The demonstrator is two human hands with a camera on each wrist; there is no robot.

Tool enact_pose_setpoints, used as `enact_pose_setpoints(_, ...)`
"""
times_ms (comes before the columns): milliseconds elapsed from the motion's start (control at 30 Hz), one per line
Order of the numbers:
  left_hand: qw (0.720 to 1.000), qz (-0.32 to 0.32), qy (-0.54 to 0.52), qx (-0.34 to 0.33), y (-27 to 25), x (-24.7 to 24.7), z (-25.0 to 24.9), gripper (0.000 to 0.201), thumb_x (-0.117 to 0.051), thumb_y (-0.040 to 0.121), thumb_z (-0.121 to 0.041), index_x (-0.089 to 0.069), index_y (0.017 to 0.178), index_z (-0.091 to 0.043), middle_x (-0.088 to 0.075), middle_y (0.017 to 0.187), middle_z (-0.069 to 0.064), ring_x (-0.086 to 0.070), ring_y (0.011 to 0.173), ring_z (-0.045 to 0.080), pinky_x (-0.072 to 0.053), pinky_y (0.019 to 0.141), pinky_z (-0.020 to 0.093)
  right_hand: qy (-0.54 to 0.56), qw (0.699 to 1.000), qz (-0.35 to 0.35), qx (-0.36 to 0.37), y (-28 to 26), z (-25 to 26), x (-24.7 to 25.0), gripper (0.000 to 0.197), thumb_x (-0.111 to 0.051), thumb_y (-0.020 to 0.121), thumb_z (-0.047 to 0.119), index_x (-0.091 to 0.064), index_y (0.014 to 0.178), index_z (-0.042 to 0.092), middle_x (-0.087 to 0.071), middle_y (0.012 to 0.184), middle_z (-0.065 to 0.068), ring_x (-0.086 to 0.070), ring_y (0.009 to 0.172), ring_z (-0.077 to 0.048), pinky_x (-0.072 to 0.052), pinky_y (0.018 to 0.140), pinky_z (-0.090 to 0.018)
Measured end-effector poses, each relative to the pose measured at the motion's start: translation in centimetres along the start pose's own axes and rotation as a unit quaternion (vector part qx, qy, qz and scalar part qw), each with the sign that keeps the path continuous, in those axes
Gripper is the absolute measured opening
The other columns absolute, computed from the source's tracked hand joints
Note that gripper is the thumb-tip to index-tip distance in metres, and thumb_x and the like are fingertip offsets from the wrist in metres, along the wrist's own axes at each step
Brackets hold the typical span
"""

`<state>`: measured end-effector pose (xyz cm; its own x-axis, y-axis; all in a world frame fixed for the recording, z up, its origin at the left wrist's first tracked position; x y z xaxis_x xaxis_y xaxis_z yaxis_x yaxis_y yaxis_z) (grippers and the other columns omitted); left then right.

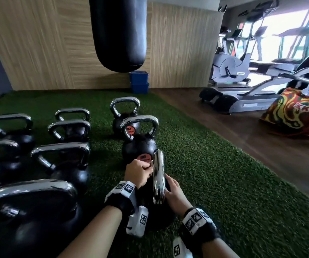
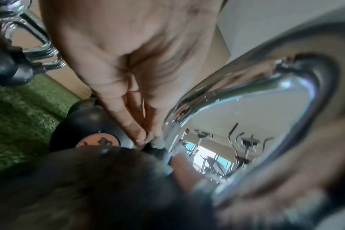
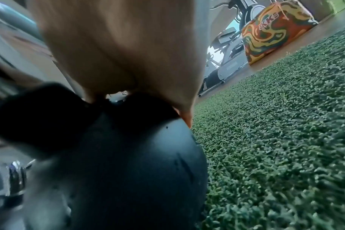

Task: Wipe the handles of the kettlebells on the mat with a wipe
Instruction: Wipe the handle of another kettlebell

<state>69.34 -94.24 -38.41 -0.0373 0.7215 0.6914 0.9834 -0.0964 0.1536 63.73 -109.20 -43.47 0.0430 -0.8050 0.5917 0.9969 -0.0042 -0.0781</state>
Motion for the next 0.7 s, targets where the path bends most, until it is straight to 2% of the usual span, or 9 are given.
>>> enact_pose_setpoints(67,1.0,0.0,-0.01,0.007,0.8,0.2,-0.4,0.028,-0.069,0.09,-0.017,-0.069,0.065,-0.005,-0.073,0.073,0.014,-0.07,0.078,0.028,-0.037,0.058,0.016,0.014,1.0,-0.012,0.003,-0.2,-0.5,-0.4,0.059,-0.055,0.102,0.03,-0.033,0.155,0.017,-0.037,0.156,-0.009,-0.034,0.145,-0.022,-0.025,0.121,-0.032)
enact_pose_setpoints(100,1.0,-0.005,-0.024,0.008,1.2,0.5,-0.7,0.022,-0.07,0.091,-0.018,-0.076,0.072,-0.008,-0.076,0.077,0.01,-0.072,0.079,0.021,-0.04,0.061,0.015,0.014,1.0,-0.018,0.003,-0.3,-0.6,-0.5,0.057,-0.054,0.103,0.03,-0.034,0.155,0.018,-0.037,0.155,-0.008,-0.035,0.144,-0.022,-0.025,0.12,-0.031)
enact_pose_setpoints(167,0.997,-0.03,-0.066,0.0,1.5,1.1,-1.1,0.014,-0.072,0.092,-0.024,-0.083,0.086,-0.018,-0.079,0.081,0.001,-0.067,0.065,-0.002,-0.046,0.062,0.014,0.015,0.999,-0.032,0.002,-0.3,-0.9,-0.5,0.056,-0.054,0.103,0.029,-0.036,0.154,0.019,-0.039,0.154,-0.007,-0.036,0.142,-0.021,-0.025,0.117,-0.027)
enact_pose_setpoints(233,0.995,-0.031,-0.1,-0.003,1.4,0.9,-0.8,0.013,-0.072,0.094,-0.025,-0.084,0.098,-0.021,-0.08,0.084,0.0,-0.064,0.061,-0.009,-0.046,0.062,0.006,0.014,0.999,-0.045,0.005,-0.3,-0.9,-0.5,0.055,-0.055,0.103,0.028,-0.037,0.153,0.017,-0.04,0.153,-0.007,-0.037,0.141,-0.021,-0.025,0.115,-0.025)
enact_pose_setpoints(267,0.994,-0.016,-0.11,0.004,1.3,0.4,-0.5,0.016,-0.072,0.094,-0.022,-0.083,0.106,-0.02,-0.081,0.094,0.001,-0.068,0.071,-0.007,-0.051,0.071,0.008,0.012,0.999,-0.049,0.005,-0.3,-0.8,-0.6,0.055,-0.055,0.103,0.027,-0.037,0.153,0.016,-0.04,0.153,-0.007,-0.037,0.141,-0.021,-0.025,0.115,-0.024)
enact_pose_setpoints(333,0.994,0.005,-0.105,0.008,1.2,0.2,-0.3,0.023,-0.072,0.094,-0.018,-0.08,0.115,-0.017,-0.079,0.112,0.0,-0.074,0.098,0.01,-0.056,0.092,0.022,0.012,0.999,-0.052,0.006,-0.5,-0.7,-0.6,0.054,-0.054,0.103,0.027,-0.037,0.153,0.015,-0.039,0.154,-0.008,-0.037,0.142,-0.022,-0.025,0.116,-0.025)
enact_pose_setpoints(467,0.984,-0.044,-0.17,-0.037,1.4,1.9,-1.5,0.028,-0.072,0.096,-0.032,-0.079,0.117,-0.014,-0.08,0.107,0.005,-0.077,0.094,0.015,-0.061,0.09,0.033,0.019,0.999,-0.049,0.005,-0.5,-0.7,-0.5,0.054,-0.053,0.103,0.028,-0.036,0.153,0.017,-0.038,0.154,-0.008,-0.036,0.142,-0.023,-0.026,0.12,-0.032)
enact_pose_setpoints(567,0.975,-0.059,-0.205,-0.06,0.6,2.5,-1.6,0.028,-0.072,0.096,-0.021,-0.076,0.12,-0.008,-0.077,0.115,0.007,-0.076,0.101,0.021,-0.061,0.093,0.044,0.012,0.999,-0.053,0.006,-0.6,-0.8,-0.5,0.054,-0.054,0.103,0.027,-0.037,0.153,0.016,-0.039,0.154,-0.008,-0.037,0.142,-0.024,-0.027,0.119,-0.032)
enact_pose_setpoints(700,0.97,-0.028,-0.234,-0.052,0.0,2.8,-1.5,0.021,-0.072,0.095,-0.015,-0.077,0.115,-0.016,-0.08,0.105,0.007,-0.078,0.087,0.021,-0.064,0.084,0.045,0.008,0.998,-0.059,0.015,-0.7,-0.6,-0.5,0.053,-0.055,0.103,0.024,-0.039,0.152,0.015,-0.041,0.152,-0.01,-0.038,0.141,-0.024,-0.027,0.118,-0.031)
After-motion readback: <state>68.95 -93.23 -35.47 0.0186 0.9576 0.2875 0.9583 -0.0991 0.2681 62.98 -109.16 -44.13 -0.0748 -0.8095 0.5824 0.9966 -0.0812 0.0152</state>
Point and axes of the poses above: each hand's wrist, its own y-axis towards the middle knuckle, its own x-axis out of the back of the hand, z = x × y, the point moved 6 cm from there along y, towards the middle knuckle
